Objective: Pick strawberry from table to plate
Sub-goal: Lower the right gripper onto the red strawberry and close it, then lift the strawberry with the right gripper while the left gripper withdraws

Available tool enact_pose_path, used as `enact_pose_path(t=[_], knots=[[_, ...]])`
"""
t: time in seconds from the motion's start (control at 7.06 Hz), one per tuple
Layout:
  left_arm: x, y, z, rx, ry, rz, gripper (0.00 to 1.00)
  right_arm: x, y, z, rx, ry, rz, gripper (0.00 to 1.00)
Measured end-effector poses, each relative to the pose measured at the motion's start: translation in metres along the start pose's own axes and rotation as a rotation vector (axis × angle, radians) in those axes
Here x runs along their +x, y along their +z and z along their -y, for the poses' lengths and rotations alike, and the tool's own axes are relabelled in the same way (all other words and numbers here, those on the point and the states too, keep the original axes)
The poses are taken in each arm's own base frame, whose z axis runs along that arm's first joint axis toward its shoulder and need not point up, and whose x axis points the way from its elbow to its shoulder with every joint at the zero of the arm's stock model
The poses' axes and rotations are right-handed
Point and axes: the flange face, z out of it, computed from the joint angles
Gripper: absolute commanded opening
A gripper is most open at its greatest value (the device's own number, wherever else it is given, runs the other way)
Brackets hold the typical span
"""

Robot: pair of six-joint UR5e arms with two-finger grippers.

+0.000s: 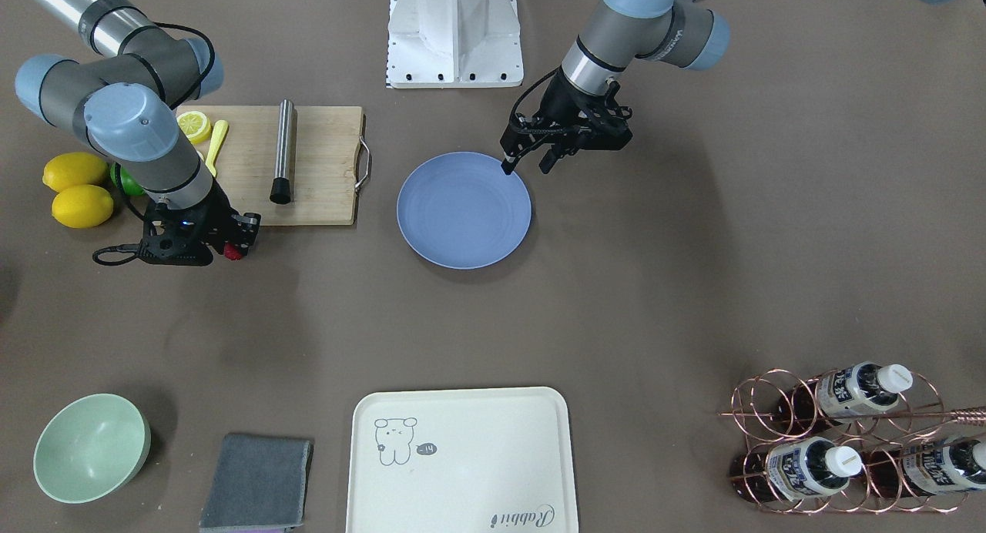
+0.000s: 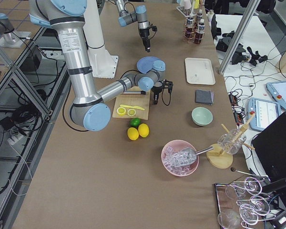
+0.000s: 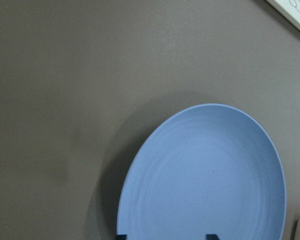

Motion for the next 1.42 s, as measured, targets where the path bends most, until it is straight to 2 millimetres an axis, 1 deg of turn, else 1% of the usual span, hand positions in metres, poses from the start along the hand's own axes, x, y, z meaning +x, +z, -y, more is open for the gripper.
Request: enact_pose_path(t=[0.28,0.42,0.57,0.71,0.85,0.99,1.13,1.27,1.42], knots=[[0.002,-0.007,0.006,0.010,0.003,-0.010,0.98,0.006,-0.050,0.022,-0.013,0.033,0.090,0.00],[-0.004,-0.011,0.016,0.026,0.023,-0.004,0.98,-0.004,-0.075,0.031,-0.014,0.038,0.129,0.00],[-0.018,-0.015,0.034,0.049,0.117,0.021,0.98,-0.033,-0.098,0.038,-0.013,0.033,0.146,0.00],[-0.035,-0.023,0.064,0.072,0.267,0.069,0.98,-0.069,-0.115,0.038,-0.006,0.020,0.145,0.00],[-0.050,-0.041,0.104,0.075,0.377,0.118,0.98,-0.108,-0.124,0.031,0.009,0.006,0.130,0.00],[-0.067,-0.069,0.147,0.064,0.506,0.147,0.98,-0.146,-0.128,0.016,0.018,0.004,0.120,0.00],[-0.094,-0.097,0.185,0.071,0.634,0.185,0.98,-0.181,-0.129,-0.003,0.019,0.016,0.122,0.00],[-0.120,-0.120,0.213,0.092,0.695,0.225,0.98,-0.211,-0.123,-0.026,0.025,0.022,0.122,0.00],[-0.139,-0.136,0.236,0.119,0.700,0.257,0.98,-0.236,-0.114,-0.049,0.031,0.021,0.116,0.00]])
